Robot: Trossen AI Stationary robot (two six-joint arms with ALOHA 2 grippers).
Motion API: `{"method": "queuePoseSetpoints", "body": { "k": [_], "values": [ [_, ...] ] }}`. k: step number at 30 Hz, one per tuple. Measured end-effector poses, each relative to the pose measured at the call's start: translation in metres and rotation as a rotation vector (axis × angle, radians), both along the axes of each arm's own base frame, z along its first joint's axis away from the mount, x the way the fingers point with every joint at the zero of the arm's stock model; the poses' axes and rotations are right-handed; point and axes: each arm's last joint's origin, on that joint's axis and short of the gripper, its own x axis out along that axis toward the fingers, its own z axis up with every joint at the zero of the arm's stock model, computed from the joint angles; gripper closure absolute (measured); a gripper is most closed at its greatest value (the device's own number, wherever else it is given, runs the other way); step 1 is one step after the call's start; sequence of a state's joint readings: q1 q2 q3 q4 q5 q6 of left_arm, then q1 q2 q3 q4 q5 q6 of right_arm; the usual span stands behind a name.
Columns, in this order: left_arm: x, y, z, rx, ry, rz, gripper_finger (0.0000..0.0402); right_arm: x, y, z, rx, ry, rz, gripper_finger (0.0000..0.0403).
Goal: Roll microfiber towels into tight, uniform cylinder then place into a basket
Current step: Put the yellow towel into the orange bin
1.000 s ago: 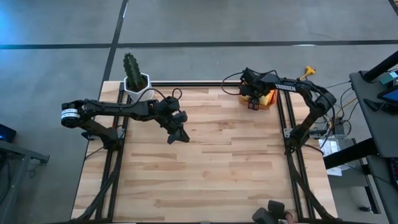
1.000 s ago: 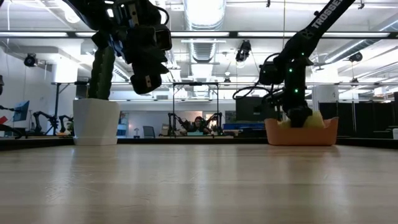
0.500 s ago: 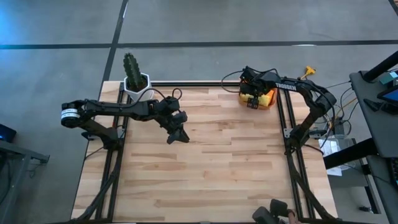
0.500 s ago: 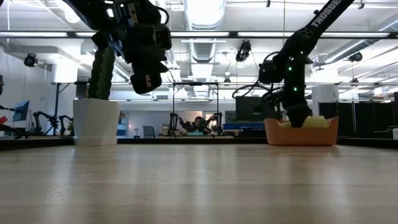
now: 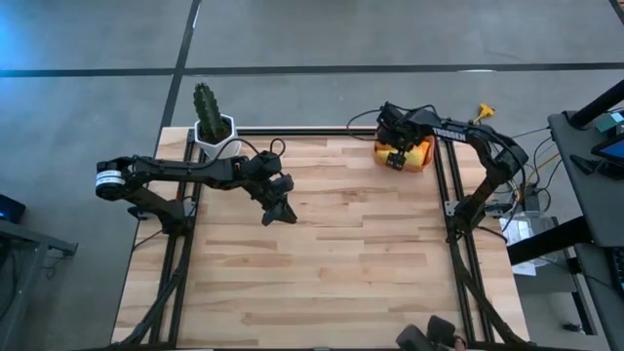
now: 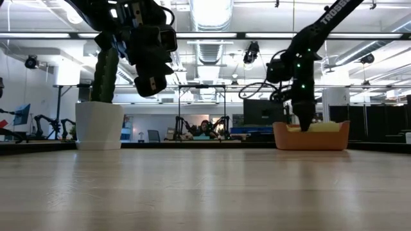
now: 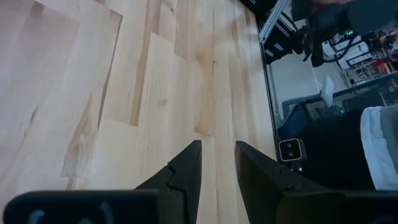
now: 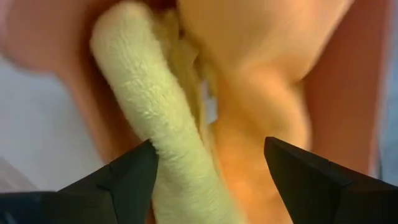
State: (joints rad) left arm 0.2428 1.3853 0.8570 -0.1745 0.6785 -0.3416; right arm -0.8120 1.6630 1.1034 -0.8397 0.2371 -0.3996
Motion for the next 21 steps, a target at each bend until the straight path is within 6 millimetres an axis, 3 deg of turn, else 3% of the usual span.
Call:
{"method": "queuePoseSetpoints", "body": {
  "k": [8, 12, 21],
  "values": [
    [0.0, 0.0, 0.0, -0.009, 0.005, 0.006, 0.032, -0.013, 0.014, -0.024, 0.078, 0.07, -0.018, 0.012],
    [0.0, 0.0, 0.0, -0.01, 0.006, 0.007, 0.032, -0.015, 0.016, -0.026, 0.089, 0.081, -0.023, 0.0121],
    [0.0, 0.0, 0.0, -0.01, 0.006, 0.007, 0.032, -0.013, 0.015, 0.016, 0.066, -0.019, -0.112, 0.0149]
  ]
}}
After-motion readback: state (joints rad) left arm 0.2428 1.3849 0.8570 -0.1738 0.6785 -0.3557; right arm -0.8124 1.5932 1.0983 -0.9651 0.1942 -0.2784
